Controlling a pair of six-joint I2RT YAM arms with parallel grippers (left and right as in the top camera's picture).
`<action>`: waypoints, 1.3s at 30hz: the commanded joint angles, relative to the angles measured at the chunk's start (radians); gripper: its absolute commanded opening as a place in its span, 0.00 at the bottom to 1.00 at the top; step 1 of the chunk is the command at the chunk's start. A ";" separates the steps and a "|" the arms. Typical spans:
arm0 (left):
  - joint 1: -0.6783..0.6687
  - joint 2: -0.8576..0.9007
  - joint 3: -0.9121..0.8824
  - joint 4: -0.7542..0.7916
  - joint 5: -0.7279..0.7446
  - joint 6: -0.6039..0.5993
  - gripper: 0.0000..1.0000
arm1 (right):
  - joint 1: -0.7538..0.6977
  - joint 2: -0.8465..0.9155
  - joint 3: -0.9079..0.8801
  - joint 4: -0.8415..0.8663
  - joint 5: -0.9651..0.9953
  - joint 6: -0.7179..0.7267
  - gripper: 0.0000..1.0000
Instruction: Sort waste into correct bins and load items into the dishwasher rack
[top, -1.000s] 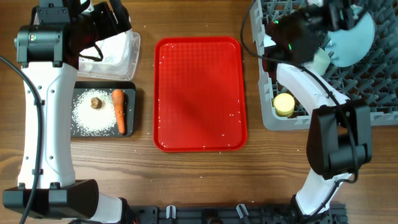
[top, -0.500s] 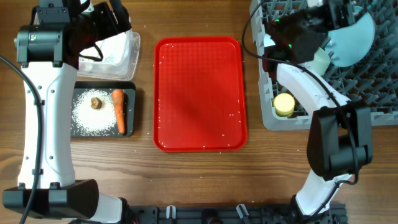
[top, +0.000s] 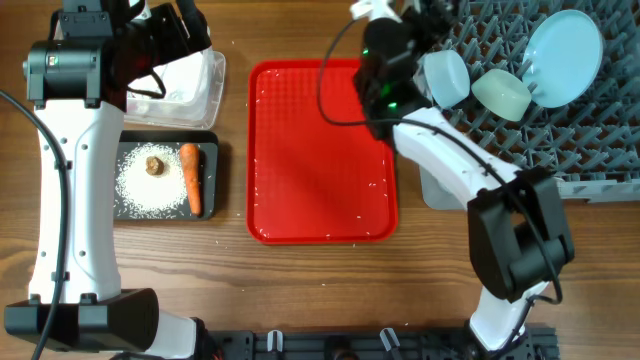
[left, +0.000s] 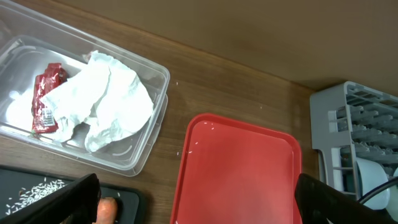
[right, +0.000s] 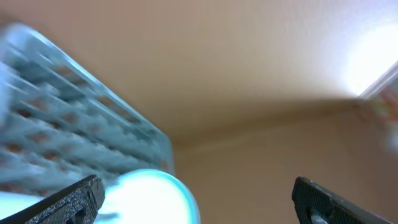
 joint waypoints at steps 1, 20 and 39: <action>0.007 -0.026 -0.001 0.002 -0.006 -0.008 1.00 | 0.074 -0.002 0.005 -0.099 -0.105 0.269 1.00; 0.007 -0.026 -0.001 0.002 -0.006 -0.008 1.00 | 0.228 -0.308 0.005 -0.895 -0.675 1.032 1.00; 0.007 -0.026 -0.001 0.002 -0.006 -0.008 1.00 | 0.228 -1.252 0.005 -1.405 -0.996 1.030 1.00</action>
